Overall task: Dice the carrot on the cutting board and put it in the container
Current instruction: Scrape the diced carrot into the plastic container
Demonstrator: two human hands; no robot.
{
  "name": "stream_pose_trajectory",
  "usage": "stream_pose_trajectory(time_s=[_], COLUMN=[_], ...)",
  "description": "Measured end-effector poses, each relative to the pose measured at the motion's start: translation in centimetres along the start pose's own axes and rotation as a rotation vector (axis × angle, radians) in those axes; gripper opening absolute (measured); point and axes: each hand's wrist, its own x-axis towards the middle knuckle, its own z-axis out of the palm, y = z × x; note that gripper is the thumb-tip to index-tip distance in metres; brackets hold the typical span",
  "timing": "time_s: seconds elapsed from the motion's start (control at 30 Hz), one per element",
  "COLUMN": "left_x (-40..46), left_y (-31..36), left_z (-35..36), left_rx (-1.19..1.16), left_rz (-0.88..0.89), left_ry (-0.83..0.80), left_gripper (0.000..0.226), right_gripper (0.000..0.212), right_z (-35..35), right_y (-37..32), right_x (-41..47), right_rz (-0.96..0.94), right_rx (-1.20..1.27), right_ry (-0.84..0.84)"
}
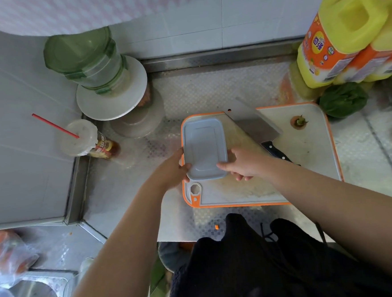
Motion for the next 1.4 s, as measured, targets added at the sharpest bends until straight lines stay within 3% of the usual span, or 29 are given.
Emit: stream_pose_trajectory(time_s=[0.07, 0.17, 0.23, 0.43, 0.6, 0.77, 1.07, 1.17, 1.27, 1.33, 1.4], left_x=[0.7, 2.7, 4.2, 5.9, 7.1, 7.5, 7.7, 7.2, 6.5, 5.8, 4.5], left_y=[0.7, 2.3, 3.3, 4.4, 3.3, 3.2, 3.3, 3.6, 3.7, 3.8, 3.6], left_z=[-0.7, -1.5, -1.1, 1.6, 1.9, 1.8, 1.7, 1.9, 1.7, 1.6, 2.2], left_rx=[-0.005, -0.114, -0.278, -0.507, -0.608, -0.627, -0.666, -0.695, -0.77, -0.808, -0.701], left_rz=[0.007, -0.072, -0.123, -0.131, -0.124, -0.114, -0.12, -0.114, -0.117, -0.121, -0.091], left_ry=[0.089, 0.406, 0.52, 0.706, 0.72, 0.687, 0.639, 0.662, 0.692, 0.677, 0.654], left_gripper=[0.036, 0.031, 0.036, 0.032, 0.023, 0.022, 0.021, 0.02, 0.017, 0.016, 0.026], right_gripper=[0.059, 0.044, 0.035, 0.01, 0.027, 0.027, 0.027, 0.016, 0.045, 0.049, 0.05], right_z=[-0.9, -2.0, -2.1, -1.9, -1.9, -2.2, -2.3, -1.9, -1.3, -0.7, -0.1], right_y=[-0.6, -2.5, -3.6, -4.3, -4.6, -4.8, -4.8, -4.4, -3.1, -1.9, -0.9], right_x=[0.8, 2.3, 3.2, 5.4, 6.1, 6.5, 6.8, 6.3, 4.4, 2.5, 0.6], right_rz=[-0.027, -0.096, -0.096, -0.07, -0.001, 0.071, 0.089, 0.013, 0.013, -0.017, -0.06], right_rx=[-0.029, 0.245, 0.473, 0.626, 0.651, 0.763, 0.707, 0.641, 0.484, 0.287, 0.186], right_ry=[0.155, 0.363, 0.368, 0.454, 0.471, 0.431, 0.459, 0.459, 0.373, 0.275, 0.136])
